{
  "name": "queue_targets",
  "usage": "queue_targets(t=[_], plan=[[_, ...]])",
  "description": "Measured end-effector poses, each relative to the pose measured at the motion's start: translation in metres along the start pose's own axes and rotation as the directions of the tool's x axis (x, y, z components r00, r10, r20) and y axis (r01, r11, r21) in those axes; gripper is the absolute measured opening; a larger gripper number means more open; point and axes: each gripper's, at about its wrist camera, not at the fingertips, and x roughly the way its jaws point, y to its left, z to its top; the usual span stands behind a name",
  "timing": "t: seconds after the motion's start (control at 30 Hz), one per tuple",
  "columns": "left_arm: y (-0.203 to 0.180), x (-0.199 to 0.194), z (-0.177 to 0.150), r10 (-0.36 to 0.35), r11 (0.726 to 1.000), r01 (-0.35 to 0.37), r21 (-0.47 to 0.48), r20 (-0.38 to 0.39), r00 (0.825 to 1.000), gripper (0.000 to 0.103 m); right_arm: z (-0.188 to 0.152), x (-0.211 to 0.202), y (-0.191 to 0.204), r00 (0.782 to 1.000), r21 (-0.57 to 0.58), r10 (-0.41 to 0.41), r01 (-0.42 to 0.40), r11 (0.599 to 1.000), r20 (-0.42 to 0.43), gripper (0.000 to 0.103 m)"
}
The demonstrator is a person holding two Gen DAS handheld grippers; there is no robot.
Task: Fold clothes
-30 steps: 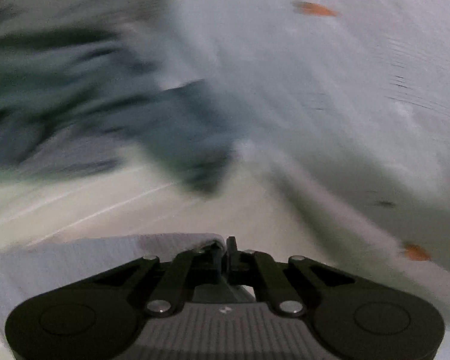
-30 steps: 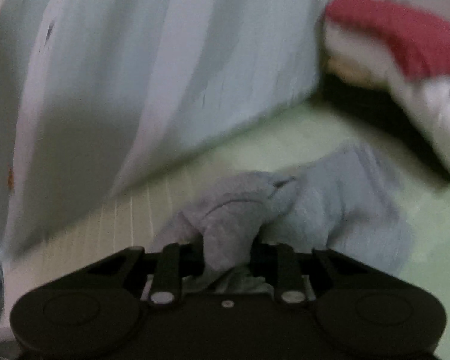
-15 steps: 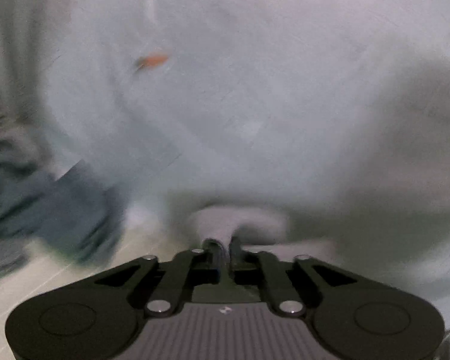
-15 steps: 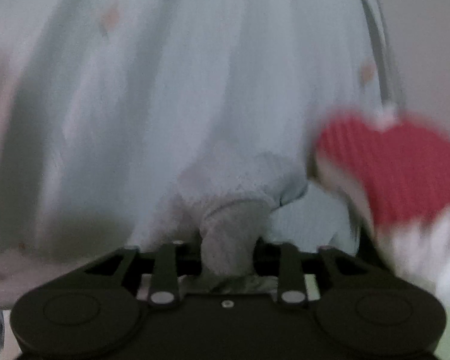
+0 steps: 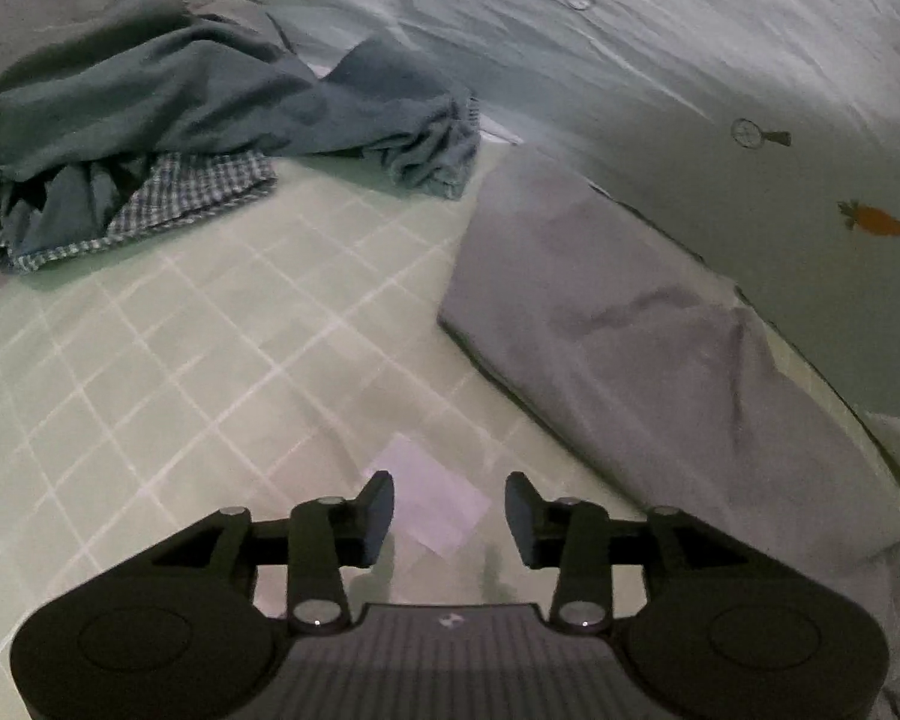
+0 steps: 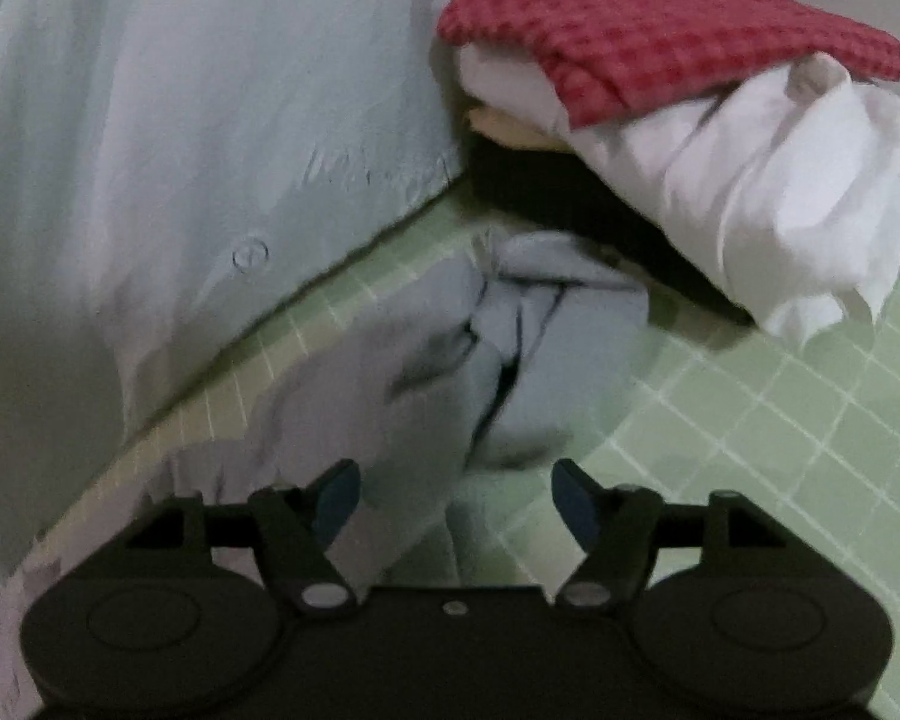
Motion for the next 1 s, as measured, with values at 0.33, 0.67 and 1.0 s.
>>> queue_targets(t=[0.33,0.67,1.0], plan=[[-0.025,0.005,-0.008,0.013,0.991,-0.012,0.132,-0.006,1.000,0.050,0.041,0.033,-0.022,0.994,0.056,-0.095,0.092,0.994,0.053,0.050],[-0.038,0.011,-0.009,0.011,0.989,-0.006,0.150,-0.033,0.999,0.050,0.036,0.069,0.000,0.991,-0.082,-0.131,0.129,0.988,-0.015,0.019],[-0.029,-0.019,-0.025,-0.039,0.989,0.039,0.142,0.003,0.999,0.050,-0.011,-0.075,0.003,0.984,-0.173,0.027,0.004,0.985,0.175,0.006]])
